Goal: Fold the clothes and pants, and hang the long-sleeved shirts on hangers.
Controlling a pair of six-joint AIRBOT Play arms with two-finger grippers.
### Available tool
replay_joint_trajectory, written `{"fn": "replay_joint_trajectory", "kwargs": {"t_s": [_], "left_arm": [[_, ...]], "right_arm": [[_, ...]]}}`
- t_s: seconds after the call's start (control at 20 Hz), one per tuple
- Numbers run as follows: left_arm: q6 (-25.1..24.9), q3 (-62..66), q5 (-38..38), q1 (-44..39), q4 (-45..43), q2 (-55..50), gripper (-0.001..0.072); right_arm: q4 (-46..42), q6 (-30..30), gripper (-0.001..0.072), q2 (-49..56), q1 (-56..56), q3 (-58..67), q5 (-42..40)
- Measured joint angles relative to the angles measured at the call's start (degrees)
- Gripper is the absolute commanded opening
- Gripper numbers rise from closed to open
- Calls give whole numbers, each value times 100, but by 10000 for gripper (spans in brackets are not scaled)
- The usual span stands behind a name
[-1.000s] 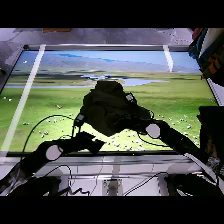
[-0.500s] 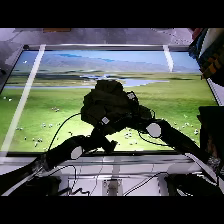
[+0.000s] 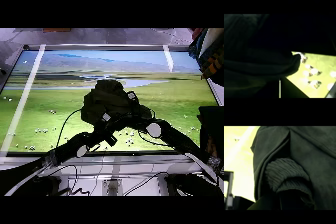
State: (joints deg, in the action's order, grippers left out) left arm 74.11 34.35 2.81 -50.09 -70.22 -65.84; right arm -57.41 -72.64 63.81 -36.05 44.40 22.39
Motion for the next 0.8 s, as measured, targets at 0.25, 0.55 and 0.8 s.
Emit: {"fn": "replay_joint_trajectory", "kwargs": {"t_s": [0.25,0.55,0.8], "left_arm": [[0,2,-131,522,-22,538,9],[0,2,688,1097,-74,964,9],[293,28,2734,1244,-1639,1145,8]], "right_arm": [[-109,2,35,0,0,0,-155],[-133,2,35,0,0,0,-328],[-133,2,35,0,0,0,-361]]}}
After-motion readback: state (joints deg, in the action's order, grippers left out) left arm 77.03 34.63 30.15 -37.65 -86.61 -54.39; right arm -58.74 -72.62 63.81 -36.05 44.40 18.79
